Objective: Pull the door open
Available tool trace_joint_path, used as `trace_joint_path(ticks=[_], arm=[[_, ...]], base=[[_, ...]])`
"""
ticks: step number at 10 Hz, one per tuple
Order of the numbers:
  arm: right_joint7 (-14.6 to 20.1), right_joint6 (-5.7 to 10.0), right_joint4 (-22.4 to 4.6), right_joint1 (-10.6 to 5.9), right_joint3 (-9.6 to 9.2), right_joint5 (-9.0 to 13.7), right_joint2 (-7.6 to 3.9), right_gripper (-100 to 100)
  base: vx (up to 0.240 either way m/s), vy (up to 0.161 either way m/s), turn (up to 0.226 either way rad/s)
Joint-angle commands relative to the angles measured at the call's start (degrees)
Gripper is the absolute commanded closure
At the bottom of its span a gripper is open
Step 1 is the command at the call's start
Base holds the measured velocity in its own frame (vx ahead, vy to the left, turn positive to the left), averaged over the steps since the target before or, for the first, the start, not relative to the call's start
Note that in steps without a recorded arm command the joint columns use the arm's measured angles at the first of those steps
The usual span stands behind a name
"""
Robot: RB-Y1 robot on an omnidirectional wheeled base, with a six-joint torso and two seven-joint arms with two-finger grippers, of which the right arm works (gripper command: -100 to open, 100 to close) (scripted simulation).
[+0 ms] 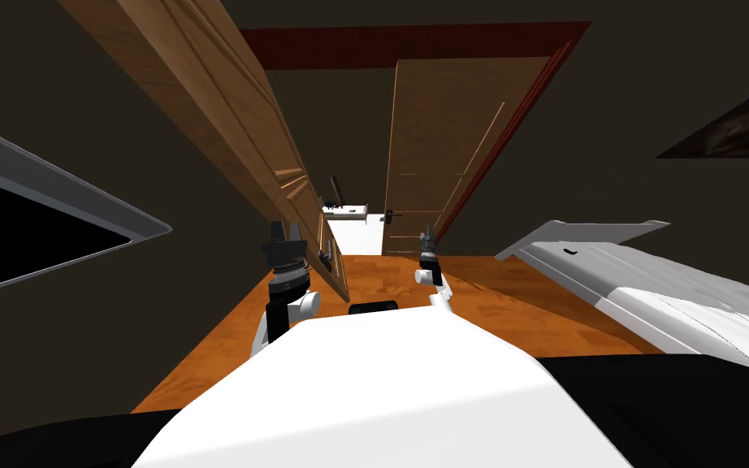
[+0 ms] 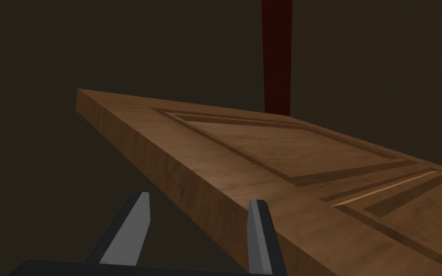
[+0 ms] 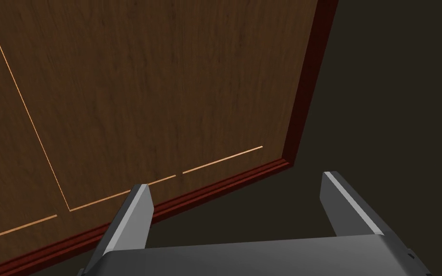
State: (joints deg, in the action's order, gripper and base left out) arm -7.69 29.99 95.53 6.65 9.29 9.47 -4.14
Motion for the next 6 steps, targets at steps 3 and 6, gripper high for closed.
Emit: trace_joint_path(ticks=[3,6], arm=[[-1.6,0.60,-5.7,-3.49,1.59,1.5,-0.66,-100],[-2.3,0.74,-9.7,-5.19,2.38,2.3,-0.99,-100]], base=[[0.038,-0.043,0.108],[0.036,-0.039,0.085]])
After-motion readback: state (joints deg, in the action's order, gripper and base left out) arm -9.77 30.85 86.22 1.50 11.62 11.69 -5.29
